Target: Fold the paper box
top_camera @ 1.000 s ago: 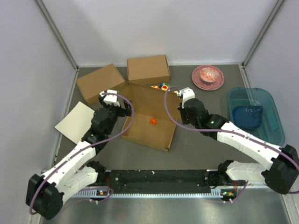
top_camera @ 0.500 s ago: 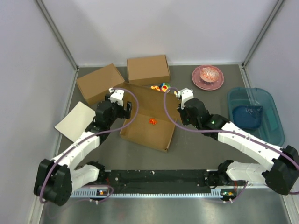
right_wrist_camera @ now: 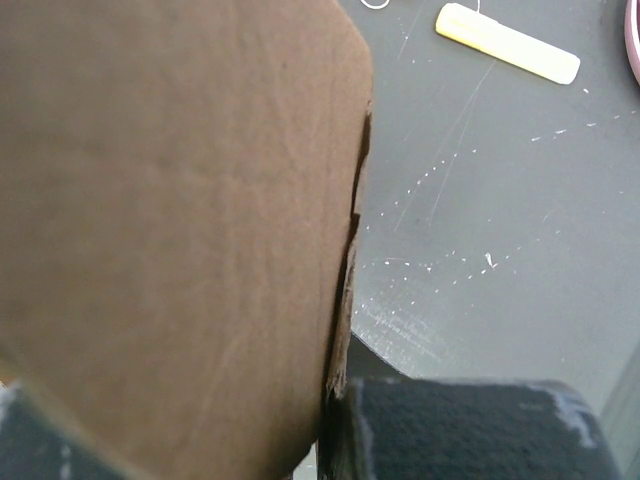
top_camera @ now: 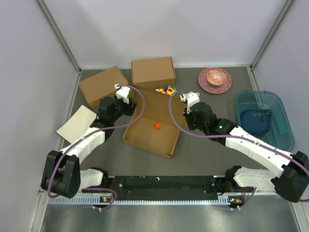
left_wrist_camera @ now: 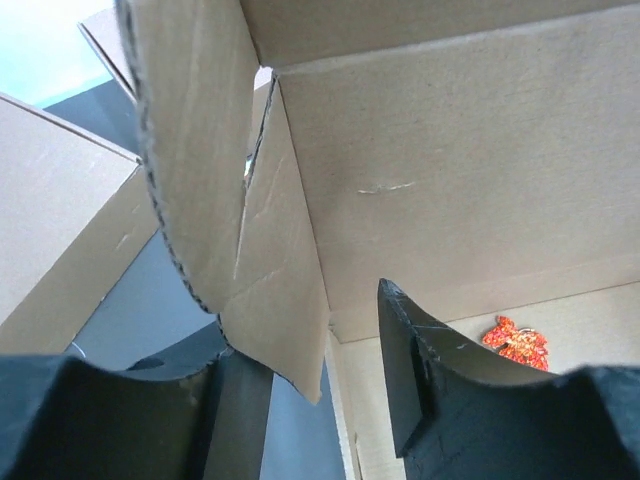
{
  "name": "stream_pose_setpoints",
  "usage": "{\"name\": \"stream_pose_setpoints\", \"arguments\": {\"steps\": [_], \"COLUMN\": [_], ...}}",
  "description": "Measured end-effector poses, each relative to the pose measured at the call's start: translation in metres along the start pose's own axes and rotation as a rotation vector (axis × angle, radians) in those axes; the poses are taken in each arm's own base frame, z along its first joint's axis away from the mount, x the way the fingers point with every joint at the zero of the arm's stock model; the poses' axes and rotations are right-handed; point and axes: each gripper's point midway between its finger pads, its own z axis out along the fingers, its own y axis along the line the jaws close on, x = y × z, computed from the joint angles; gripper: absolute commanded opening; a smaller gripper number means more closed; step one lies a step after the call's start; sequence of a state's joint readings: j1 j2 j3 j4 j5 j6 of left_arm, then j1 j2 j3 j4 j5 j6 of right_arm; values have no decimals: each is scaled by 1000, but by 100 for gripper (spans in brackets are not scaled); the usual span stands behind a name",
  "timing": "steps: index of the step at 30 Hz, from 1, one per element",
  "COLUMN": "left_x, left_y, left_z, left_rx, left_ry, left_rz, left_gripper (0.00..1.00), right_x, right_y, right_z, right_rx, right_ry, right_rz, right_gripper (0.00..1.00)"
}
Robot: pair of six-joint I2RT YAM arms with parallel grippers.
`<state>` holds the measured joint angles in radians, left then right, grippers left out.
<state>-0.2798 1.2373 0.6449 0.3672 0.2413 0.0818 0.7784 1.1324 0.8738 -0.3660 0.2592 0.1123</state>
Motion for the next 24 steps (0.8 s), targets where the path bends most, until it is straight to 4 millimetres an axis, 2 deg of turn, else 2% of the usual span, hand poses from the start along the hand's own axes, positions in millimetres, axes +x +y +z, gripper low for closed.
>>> {"name": "stream_pose_setpoints", "arguments": {"steps": [1, 3, 13, 19, 24], "left_x": [-1, -2, -5, -5, 3], "left_y": [-1, -1, -1, -3, -14], "left_z": [0, 0, -7, -16, -30], "left_rx": [7, 13, 10, 4, -10], "left_ry": [-3, -9, -27, -41, -49], "left_rz": [1, 1, 18, -11, -54], "left_gripper": [35, 28, 0, 0, 0], "right_x": [0, 0, 0, 0, 0], "right_y": [0, 0, 0, -1, -2], "right_z": [0, 0, 0, 0, -3], "right_rx": [0, 0, 2, 13, 25], "right_ry": [0, 1, 0, 0, 13], "right_rz": [0, -1, 2, 32, 62], "right_gripper": [0, 0, 0, 0, 0]}}
